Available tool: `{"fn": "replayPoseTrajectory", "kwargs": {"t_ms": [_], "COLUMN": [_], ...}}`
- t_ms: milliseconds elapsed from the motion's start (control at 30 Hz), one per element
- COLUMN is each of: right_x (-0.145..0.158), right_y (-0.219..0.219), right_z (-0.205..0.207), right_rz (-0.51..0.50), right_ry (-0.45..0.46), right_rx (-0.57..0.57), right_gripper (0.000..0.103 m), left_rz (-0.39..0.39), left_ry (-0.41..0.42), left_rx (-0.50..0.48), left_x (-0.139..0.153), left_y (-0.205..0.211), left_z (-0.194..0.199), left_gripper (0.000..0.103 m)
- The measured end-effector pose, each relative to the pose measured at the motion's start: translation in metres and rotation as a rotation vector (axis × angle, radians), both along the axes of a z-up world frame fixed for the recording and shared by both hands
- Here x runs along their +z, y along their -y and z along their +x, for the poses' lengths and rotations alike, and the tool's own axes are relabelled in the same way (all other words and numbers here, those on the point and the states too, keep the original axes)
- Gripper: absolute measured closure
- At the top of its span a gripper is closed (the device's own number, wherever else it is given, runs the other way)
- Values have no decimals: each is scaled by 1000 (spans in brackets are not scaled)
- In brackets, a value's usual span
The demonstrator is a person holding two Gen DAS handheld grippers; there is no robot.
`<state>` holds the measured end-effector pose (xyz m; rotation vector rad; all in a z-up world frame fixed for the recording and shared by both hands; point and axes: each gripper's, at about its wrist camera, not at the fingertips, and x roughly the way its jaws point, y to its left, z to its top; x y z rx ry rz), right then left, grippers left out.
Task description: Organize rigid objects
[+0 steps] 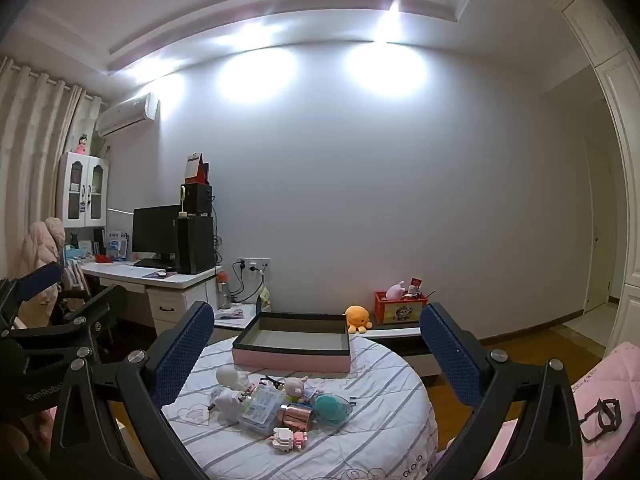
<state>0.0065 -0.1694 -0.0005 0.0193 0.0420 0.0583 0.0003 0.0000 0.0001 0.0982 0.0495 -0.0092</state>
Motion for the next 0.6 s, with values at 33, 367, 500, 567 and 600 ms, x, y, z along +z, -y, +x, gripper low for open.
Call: {"fn": "replayPoseTrajectory", "kwargs": {"t_ms": [33, 367, 500, 567, 600], "right_x": [0, -2, -3, -1, -1], "right_y": [0, 0, 0, -2, -1], "right_z": [0, 2, -4, -2, -1], "right_rz": [5, 3, -3, -5, -3], "right_ry": [1, -2, 9, 8, 8], "right_rx": [-1, 10, 5, 7, 6], "right_gripper": [0, 0, 0, 0, 0], "left_rz": [-10, -52, -41, -41, -37], "left_ry": [-2, 14, 16, 19, 16], "left_rx": [-6, -4, -12, -12, -11], "left_x": [0, 4, 2, 4, 4], "left_y": [0, -6, -3, -3, -3], "left_z": [0, -1, -2, -3, -3], "left_gripper": [0, 0, 0, 0, 0]}}
